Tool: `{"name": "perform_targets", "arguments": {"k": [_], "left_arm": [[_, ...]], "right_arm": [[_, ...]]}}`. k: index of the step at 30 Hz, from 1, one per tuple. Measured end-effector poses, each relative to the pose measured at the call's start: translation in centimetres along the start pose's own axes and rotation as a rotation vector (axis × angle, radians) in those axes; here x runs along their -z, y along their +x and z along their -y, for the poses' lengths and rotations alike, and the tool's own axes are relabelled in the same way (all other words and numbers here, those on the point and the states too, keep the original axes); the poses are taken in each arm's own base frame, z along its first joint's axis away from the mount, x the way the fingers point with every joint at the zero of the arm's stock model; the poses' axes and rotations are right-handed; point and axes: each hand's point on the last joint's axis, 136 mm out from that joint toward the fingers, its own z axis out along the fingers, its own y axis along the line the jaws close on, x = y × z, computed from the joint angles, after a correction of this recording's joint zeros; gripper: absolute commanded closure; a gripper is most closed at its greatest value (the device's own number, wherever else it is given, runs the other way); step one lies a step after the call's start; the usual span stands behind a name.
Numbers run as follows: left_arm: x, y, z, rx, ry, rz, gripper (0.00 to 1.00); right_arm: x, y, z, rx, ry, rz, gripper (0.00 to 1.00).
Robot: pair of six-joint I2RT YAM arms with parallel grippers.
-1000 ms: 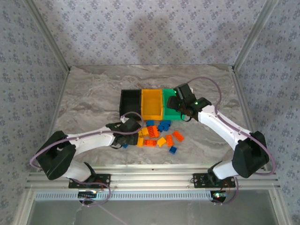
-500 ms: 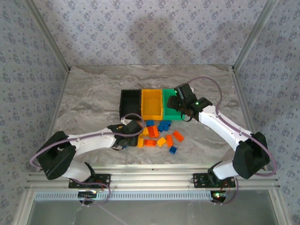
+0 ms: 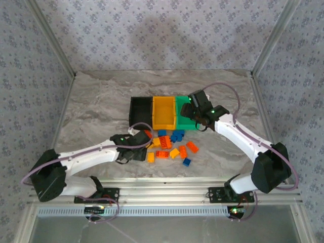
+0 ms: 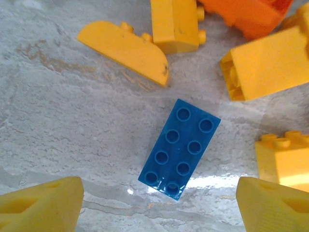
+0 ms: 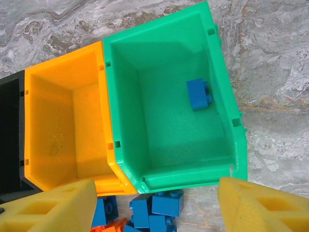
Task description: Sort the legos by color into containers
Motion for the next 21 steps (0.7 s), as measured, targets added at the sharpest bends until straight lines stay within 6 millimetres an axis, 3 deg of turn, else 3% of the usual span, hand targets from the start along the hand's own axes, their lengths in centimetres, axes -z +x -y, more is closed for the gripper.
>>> {"name": "perform_targets", "arguments": {"k": [6,10,14,21], "left_arm": [[-2.1,1.8,0.3,-0.068,-0.037,-0.106,0.14],[-3.1,1.8,0.6,-0.081,-0.041,-0.134,0.15],[-4.3,1.4,1.2,-0.08,-0.032,-0.161,0.25],[-4.6,1.4,2.1,-0.098,0.015,-0.201,0.44]], "right_arm": [[0.0,0.1,0.1,-0.007,0.001,-0.001,0.3],[0.2,0.0,0.1,-0.009,-0.003,0.003,0.3],[0.7,-0.1,0.1,-0.017,-0.011,0.012,0.3],[1.0,0.0,0.8,-0.025,-0.007,0.017,0.3]]}}
